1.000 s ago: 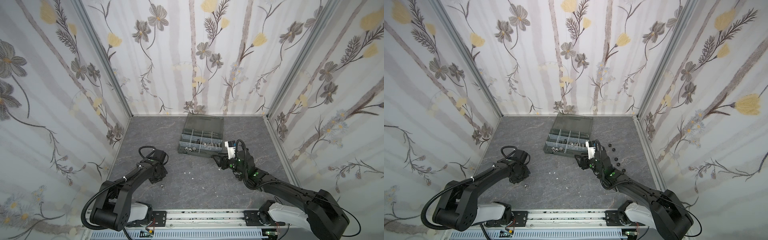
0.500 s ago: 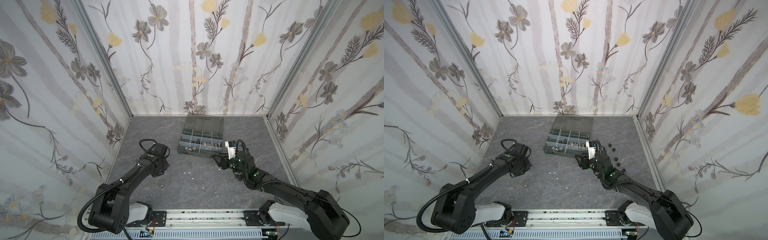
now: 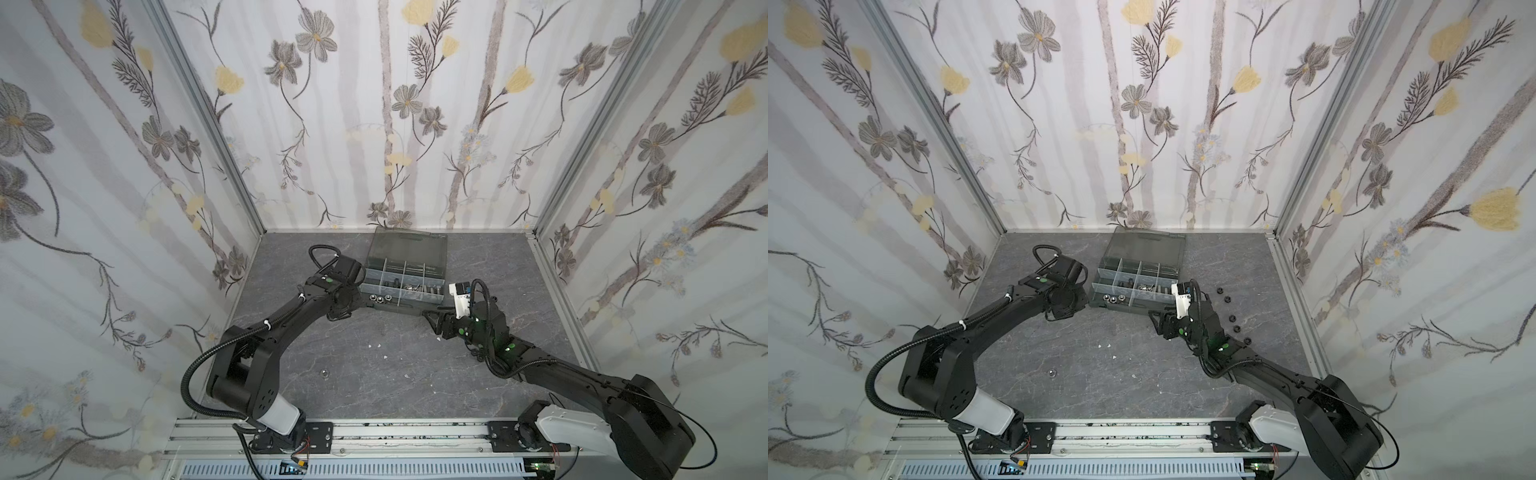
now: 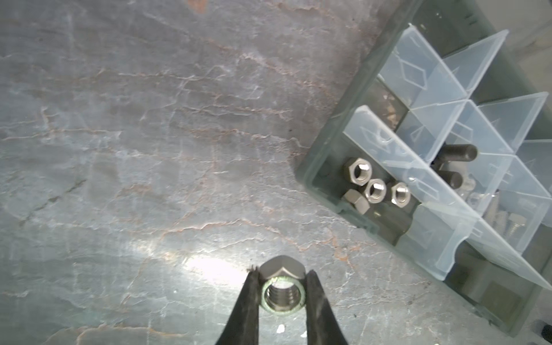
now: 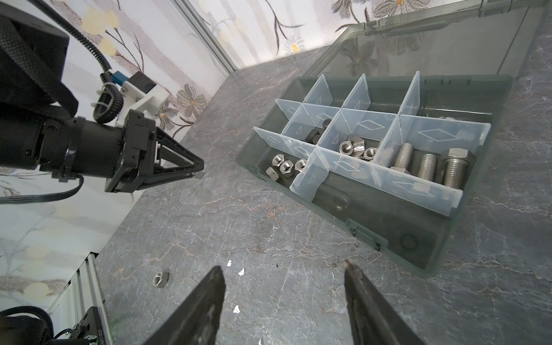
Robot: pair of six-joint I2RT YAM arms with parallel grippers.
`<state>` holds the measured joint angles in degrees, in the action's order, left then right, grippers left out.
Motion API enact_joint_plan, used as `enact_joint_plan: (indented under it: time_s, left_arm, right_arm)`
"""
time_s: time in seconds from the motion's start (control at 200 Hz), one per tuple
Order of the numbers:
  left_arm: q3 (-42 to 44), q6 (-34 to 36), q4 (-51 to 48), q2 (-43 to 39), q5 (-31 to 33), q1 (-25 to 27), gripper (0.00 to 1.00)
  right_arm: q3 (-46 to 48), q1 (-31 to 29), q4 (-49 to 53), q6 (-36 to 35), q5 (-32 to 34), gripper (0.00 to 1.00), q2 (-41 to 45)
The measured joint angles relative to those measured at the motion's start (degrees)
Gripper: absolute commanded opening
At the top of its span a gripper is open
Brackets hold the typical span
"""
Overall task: Sort the screws and nuts into containers
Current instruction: 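Carry the nut over the box with the left gripper and release it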
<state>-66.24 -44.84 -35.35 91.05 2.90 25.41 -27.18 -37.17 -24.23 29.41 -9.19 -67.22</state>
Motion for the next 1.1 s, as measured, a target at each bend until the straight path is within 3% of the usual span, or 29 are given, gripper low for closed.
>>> enact_joint_plan:
  time_s: [0.475,0.804,1.104]
  left_arm:
    - [-16.59,2.84,0.15,15.58,-1.05,2.51,0.13]
    - [-21.59,4.35,0.04,21.07,-1.64,2.89,0.39]
    - [-23.50,6.10,0.07,20.83,-2.54,2.99,0.49]
  right_arm:
    - [0.31,0.02,-0.63,-1.01,-0.13,0.71,-1.22]
    - [0.31,0.07,-0.83,-1.44,-0.15,0.71,-1.84]
    - [-0.44,-2.27,-1.16,-1.99,-0.52,0.69,-4.48]
